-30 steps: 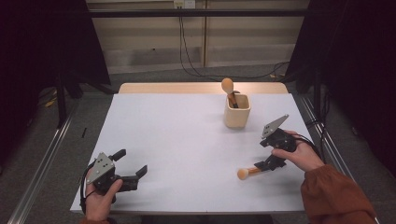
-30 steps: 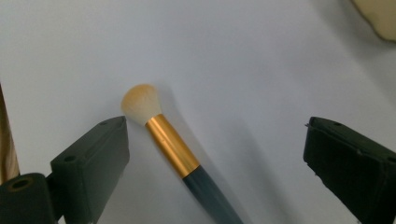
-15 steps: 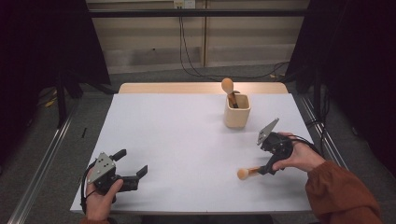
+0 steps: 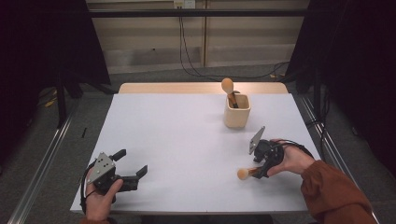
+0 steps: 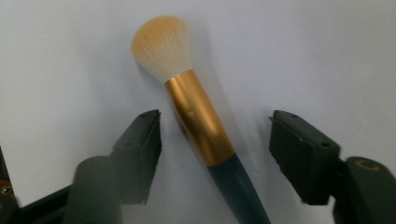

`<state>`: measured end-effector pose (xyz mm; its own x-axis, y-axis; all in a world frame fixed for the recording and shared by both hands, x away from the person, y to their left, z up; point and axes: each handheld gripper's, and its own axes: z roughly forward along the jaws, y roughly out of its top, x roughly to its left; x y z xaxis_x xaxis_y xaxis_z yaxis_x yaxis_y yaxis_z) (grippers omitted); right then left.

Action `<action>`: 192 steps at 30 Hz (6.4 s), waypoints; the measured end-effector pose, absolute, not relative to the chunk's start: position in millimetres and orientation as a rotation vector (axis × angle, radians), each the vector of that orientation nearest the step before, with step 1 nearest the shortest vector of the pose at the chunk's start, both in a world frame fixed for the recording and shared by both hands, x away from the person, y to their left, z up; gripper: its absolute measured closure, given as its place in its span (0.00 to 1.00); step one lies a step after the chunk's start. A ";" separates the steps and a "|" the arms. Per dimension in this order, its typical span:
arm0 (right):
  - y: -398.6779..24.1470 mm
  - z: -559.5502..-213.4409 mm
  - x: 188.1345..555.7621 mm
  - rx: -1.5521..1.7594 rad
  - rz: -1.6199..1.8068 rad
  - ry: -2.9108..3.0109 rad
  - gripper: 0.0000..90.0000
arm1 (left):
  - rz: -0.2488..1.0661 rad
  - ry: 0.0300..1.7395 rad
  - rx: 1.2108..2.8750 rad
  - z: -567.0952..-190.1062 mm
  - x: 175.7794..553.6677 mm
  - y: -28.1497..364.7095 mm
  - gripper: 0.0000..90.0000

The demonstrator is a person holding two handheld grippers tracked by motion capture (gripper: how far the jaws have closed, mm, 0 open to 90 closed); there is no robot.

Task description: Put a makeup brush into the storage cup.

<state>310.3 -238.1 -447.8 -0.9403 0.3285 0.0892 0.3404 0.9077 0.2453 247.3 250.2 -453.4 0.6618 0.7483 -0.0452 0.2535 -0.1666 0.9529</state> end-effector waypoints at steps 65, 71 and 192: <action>-273.7 -412.7 305.2 -1.207 -1.169 -2.919 0.83 | 0.537 0.812 1.749 -453.8 246.8 250.2 0.02; -278.1 -414.0 300.3 -1.234 -1.350 -2.880 0.83 | 0.537 0.812 1.747 -453.8 246.5 250.6 0.02; -251.5 -346.0 426.5 -1.522 -2.304 -2.483 0.83 | 0.525 0.805 1.723 -454.0 246.8 248.5 0.02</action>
<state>426.5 -251.5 -346.0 -0.5317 0.8403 0.1061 0.1687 -0.0177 0.9855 246.8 248.5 -454.0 0.6700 0.7405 -0.0523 0.2509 -0.1597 0.9547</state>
